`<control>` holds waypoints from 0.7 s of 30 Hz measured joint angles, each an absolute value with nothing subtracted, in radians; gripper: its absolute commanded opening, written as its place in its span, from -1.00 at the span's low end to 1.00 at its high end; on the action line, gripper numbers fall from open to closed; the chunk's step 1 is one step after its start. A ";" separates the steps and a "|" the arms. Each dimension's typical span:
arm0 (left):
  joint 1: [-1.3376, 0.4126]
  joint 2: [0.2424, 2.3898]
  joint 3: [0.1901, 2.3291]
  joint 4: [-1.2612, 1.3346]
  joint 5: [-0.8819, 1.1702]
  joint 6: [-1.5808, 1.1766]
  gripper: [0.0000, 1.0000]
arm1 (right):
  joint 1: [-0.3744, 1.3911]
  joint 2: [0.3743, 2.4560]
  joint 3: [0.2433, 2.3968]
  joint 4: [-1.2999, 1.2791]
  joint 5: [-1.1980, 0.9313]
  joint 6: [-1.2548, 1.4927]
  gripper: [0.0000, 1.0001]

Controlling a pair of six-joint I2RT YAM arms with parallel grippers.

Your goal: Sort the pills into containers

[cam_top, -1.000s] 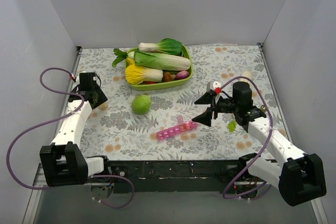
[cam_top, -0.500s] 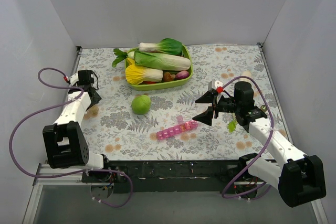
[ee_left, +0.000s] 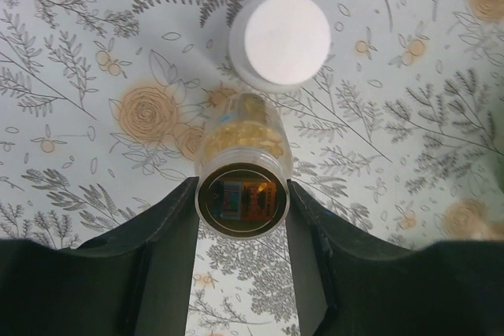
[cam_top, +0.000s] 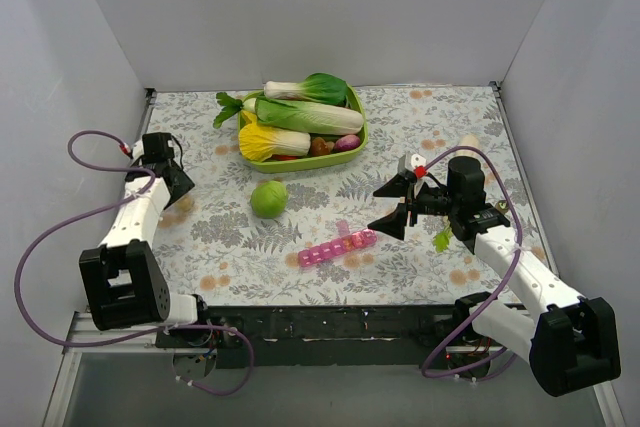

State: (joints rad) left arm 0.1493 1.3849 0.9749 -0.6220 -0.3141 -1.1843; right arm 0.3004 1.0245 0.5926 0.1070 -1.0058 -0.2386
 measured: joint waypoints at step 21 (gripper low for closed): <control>-0.397 1.302 1.265 -0.697 0.277 -1.095 -1.00 | 0.177 1.008 0.681 -0.028 -0.940 -0.311 0.88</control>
